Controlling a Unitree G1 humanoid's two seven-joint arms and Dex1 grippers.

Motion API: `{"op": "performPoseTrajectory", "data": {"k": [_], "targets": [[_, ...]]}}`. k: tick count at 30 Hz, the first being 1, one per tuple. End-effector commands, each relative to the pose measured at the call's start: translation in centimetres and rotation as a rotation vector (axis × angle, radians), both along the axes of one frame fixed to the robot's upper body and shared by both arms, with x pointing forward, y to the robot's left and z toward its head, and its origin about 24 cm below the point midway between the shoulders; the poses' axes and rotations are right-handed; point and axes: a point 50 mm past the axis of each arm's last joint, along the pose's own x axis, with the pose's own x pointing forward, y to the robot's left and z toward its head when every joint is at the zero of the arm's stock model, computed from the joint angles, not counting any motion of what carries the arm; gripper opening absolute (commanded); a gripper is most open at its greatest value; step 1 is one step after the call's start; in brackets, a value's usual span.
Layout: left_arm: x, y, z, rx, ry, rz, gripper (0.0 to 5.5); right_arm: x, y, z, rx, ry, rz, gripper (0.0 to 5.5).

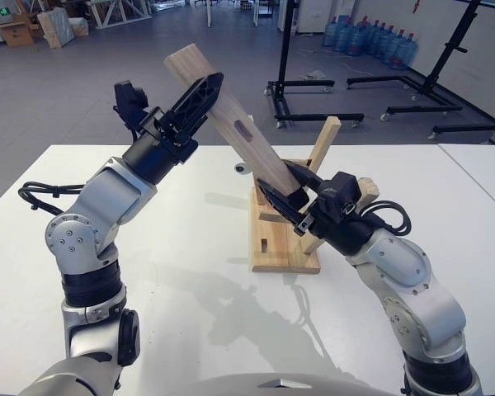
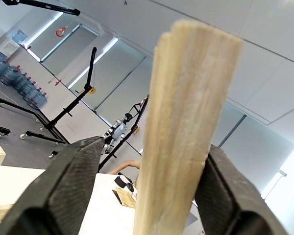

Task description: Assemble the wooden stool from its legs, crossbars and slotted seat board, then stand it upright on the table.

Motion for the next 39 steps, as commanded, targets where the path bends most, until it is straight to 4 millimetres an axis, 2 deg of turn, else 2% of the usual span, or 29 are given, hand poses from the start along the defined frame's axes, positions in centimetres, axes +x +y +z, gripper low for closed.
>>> {"op": "performPoseTrajectory", "data": {"k": [1, 10, 18, 19, 22, 25, 30, 34, 36, 39], "targets": [[-0.2, 0.2, 0.2, -0.005, 0.000, -0.004, 2.29, -0.5, 0.1, -0.5, -0.041, 0.014, 0.028, 2.04], [-0.4, 1.3, -0.5, 0.058, 0.035, 0.022, 1.03, 0.1, -0.3, -0.8, -0.121, -0.047, -0.046, 2.04], [-0.3, 1.6, -0.2, 0.034, 0.025, 0.028, 0.99, 0.7, -0.7, -1.2, -0.116, -0.039, -0.103, 2.04], [-0.2, 1.6, -0.2, 0.030, 0.027, 0.039, 0.99, 0.7, -0.8, -1.2, -0.105, -0.039, -0.113, 2.41], [-0.1, 1.4, -0.5, 0.043, 0.032, 0.068, 0.99, 0.7, -0.9, -0.8, -0.060, -0.045, -0.122, 2.99], [0.2, 1.8, -0.7, 0.078, 0.024, 0.143, 0.99, 0.8, -0.8, -0.5, -0.012, -0.039, -0.121, 2.99], [2.7, 4.9, -1.0, 0.151, 0.065, 0.452, 0.99, 0.6, -0.5, -0.6, 0.033, 0.016, -0.093, 2.99], [3.8, 6.3, -1.0, 0.148, 0.084, 0.584, 0.99, 0.2, -0.1, -1.0, 0.027, 0.050, -0.056, 2.99], [3.9, 6.0, -1.4, 0.244, 0.062, 0.605, 0.99, 0.5, -0.3, 0.0, 0.087, 0.042, -0.076, 2.99], [3.7, 5.2, -2.0, 0.423, -0.004, 0.589, 0.99, 1.8, -1.4, 3.0, 0.251, 0.012, -0.132, 2.99]]}}
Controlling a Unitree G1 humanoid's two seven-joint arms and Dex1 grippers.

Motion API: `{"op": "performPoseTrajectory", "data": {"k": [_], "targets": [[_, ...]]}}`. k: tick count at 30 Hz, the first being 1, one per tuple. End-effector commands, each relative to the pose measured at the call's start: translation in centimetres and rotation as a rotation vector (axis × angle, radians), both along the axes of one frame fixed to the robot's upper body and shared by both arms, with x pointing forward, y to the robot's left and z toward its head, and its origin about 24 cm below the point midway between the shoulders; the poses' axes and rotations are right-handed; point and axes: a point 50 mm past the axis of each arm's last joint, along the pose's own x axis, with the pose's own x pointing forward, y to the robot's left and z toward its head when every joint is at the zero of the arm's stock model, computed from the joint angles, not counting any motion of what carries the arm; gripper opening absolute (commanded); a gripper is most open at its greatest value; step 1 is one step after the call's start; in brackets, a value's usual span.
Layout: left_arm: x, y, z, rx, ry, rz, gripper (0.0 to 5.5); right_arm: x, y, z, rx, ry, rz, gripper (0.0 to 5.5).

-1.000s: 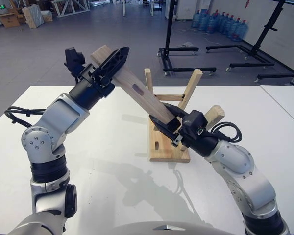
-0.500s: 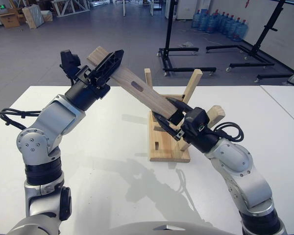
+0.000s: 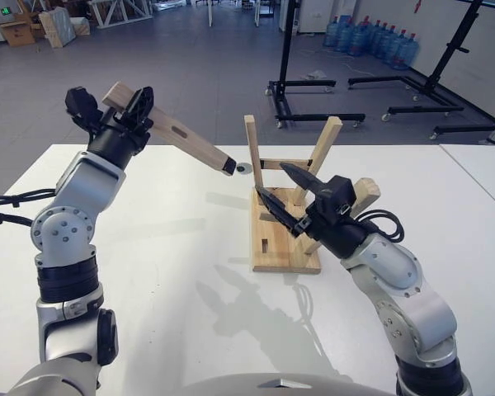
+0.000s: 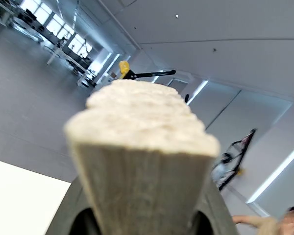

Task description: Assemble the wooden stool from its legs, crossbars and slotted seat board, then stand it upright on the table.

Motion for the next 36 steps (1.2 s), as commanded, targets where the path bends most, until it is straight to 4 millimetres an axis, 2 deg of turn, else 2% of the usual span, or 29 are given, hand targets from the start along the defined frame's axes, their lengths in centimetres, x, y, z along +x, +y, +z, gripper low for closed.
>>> {"op": "performPoseTrajectory", "data": {"k": [1, 3, 4, 7, 8, 10, 12, 14, 18, 21, 24, 26, 28, 30, 32, 34, 36], "targets": [[-0.3, -1.1, -0.2, 0.210, -0.028, -0.033, 0.99, 1.6, -1.6, 4.7, 0.197, -0.082, -0.081, 2.99], [-0.4, -1.7, -0.6, 0.278, -0.039, -0.040, 0.99, 2.9, -3.9, 8.7, 0.340, -0.153, -0.172, 2.99], [-0.5, -1.9, -0.9, 0.310, -0.038, -0.038, 0.99, 3.6, -5.7, 9.9, 0.373, -0.172, -0.250, 2.99], [-1.0, -2.5, -1.3, 0.352, -0.053, -0.072, 0.99, 5.5, -10.8, 8.2, 0.183, -0.080, -0.594, 2.99], [-1.1, -2.9, -1.3, 0.363, -0.063, -0.099, 0.99, 5.5, -11.8, 7.8, 0.169, -0.059, -0.651, 2.99], [-1.4, -3.4, -1.4, 0.386, -0.072, -0.135, 0.99, 5.3, -12.6, 7.4, 0.163, -0.045, -0.681, 2.99], [-1.5, -3.7, -1.8, 0.393, -0.066, -0.147, 0.99, 5.4, -12.8, 5.9, 0.081, -0.001, -0.702, 2.99], [-1.6, -3.9, -1.8, 0.384, -0.067, -0.158, 0.99, 5.4, -12.7, 3.4, 0.013, 0.088, -0.692, 2.99], [-1.3, -3.7, -1.5, 0.383, -0.073, -0.150, 0.99, 3.7, -9.7, -0.6, 0.008, 0.237, -0.492, 2.99], [-1.2, -3.3, -1.4, 0.391, -0.073, -0.129, 0.99, 2.3, -8.0, -2.9, 0.006, 0.315, -0.430, 2.99], [-1.2, -3.5, -1.7, 0.395, -0.068, -0.130, 0.99, 1.4, -5.4, -2.6, 0.061, 0.309, -0.285, 2.99], [-1.2, -3.5, -1.9, 0.396, -0.064, -0.131, 0.99, 1.5, -5.3, -1.8, 0.088, 0.265, -0.255, 2.99], [-1.2, -3.2, -2.0, 0.405, -0.056, -0.119, 0.99, 1.9, -6.5, -0.4, 0.187, 0.235, -0.231, 2.99], [-1.0, -2.7, -2.1, 0.431, -0.048, -0.094, 0.99, 1.9, -8.0, 1.1, 0.346, 0.254, -0.111, 2.99], [-0.7, -2.2, -2.2, 0.448, -0.040, -0.067, 0.99, 1.5, -8.6, 2.9, 0.449, 0.257, 0.034, 2.99], [-0.6, -1.8, -2.4, 0.450, -0.032, -0.053, 0.99, 0.7, -8.2, 3.8, 0.387, 0.276, 0.176, 2.99], [-0.5, -1.8, -2.6, 0.448, -0.022, -0.053, 0.99, 0.1, -7.8, 3.5, 0.263, 0.308, 0.222, 3.18]]}}
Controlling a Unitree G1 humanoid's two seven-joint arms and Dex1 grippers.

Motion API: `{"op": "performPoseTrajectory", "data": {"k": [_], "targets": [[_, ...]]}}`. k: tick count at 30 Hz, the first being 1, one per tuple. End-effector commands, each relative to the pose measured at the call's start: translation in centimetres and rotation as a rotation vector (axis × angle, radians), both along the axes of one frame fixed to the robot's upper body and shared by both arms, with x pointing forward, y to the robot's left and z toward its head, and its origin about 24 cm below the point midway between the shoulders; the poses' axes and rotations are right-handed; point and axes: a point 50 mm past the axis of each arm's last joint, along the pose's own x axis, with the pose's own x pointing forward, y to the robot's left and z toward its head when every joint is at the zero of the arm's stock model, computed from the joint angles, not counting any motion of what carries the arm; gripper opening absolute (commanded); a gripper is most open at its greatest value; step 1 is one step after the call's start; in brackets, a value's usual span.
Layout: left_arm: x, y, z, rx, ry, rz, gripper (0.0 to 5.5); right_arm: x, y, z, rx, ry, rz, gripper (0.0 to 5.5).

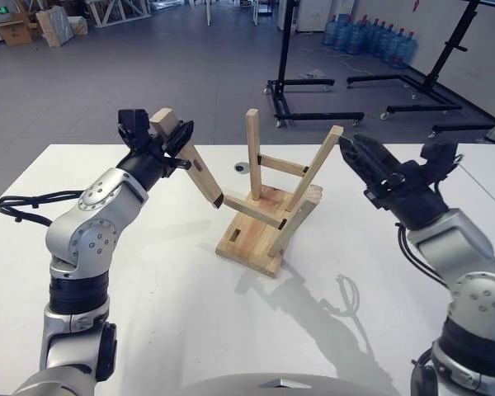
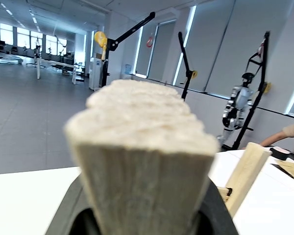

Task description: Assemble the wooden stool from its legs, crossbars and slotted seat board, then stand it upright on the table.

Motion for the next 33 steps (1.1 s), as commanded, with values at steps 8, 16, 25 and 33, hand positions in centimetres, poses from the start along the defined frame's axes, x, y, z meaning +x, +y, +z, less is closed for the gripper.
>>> {"op": "performPoseTrajectory", "data": {"k": [8, 16, 25, 33], "targets": [[0.3, 0.5, -0.5, 0.007, 0.030, 0.014, 0.99, -1.2, 1.9, -1.7, -0.418, 0.005, 0.267, 4.17], [0.4, 0.0, -0.7, 0.006, 0.042, -0.005, 0.99, -0.6, 2.4, -4.0, -0.522, 0.005, 0.327, 4.17], [-0.7, -0.5, -1.3, -0.010, 0.085, -0.064, 0.99, -1.0, 2.9, -4.7, -0.503, -0.008, 0.297, 2.60], [-1.0, -0.8, -3.3, -0.166, 0.216, -0.067, 0.99, -1.4, 3.4, -5.4, -0.468, 0.005, 0.280, 2.15]]}}
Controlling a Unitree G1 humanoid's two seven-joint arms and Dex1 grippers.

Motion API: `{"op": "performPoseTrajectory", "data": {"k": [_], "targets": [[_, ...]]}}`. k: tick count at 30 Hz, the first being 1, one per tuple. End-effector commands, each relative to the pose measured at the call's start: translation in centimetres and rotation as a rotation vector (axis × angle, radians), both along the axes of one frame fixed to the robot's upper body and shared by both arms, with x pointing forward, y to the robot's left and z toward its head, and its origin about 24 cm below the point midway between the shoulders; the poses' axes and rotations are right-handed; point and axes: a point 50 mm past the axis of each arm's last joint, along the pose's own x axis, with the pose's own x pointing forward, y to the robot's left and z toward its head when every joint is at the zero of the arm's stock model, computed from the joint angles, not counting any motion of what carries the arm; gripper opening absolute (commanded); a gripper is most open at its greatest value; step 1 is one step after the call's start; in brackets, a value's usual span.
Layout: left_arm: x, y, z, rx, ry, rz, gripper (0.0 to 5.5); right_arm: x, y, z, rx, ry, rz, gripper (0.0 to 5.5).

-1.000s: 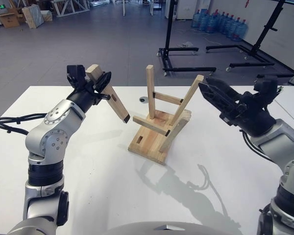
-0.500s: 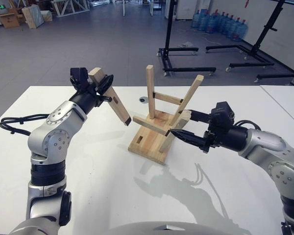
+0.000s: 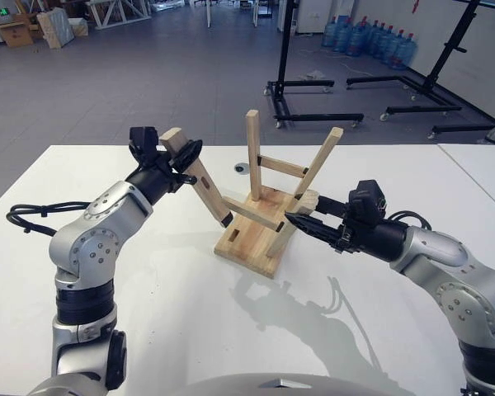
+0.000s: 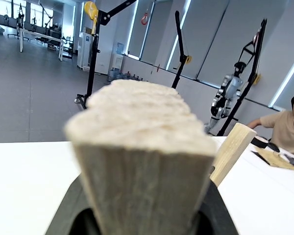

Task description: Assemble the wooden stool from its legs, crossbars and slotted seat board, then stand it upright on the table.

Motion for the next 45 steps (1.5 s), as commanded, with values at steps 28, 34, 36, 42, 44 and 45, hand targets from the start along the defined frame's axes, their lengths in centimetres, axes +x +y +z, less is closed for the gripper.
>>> {"op": "performPoseTrajectory", "data": {"k": [28, 34, 36, 42, 44, 45], "targets": [[-0.1, -0.9, -4.4, 0.158, 0.091, -0.006, 0.99, -0.6, 1.6, -1.0, 0.060, 0.029, -0.035, 2.13], [0.1, -1.3, -4.2, 0.141, 0.088, -0.013, 0.99, -1.3, 2.8, -1.3, 0.047, 0.032, 0.023, 2.13], [0.1, -1.4, -4.1, 0.146, 0.081, -0.017, 0.99, -1.4, 3.1, -1.4, 0.032, 0.032, 0.028, 2.13], [-0.7, -2.7, -3.6, 0.235, 0.014, -0.103, 0.99, -1.4, 3.6, -2.6, -0.063, 0.036, 0.040, 2.07], [-1.1, -2.8, -3.9, 0.248, 0.013, -0.128, 0.99, -1.5, 3.6, -2.7, -0.063, 0.039, 0.037, 2.06], [-1.3, -2.8, -4.0, 0.252, 0.013, -0.133, 0.99, -1.5, 3.6, -2.8, -0.064, 0.040, 0.036, 2.06]]}}
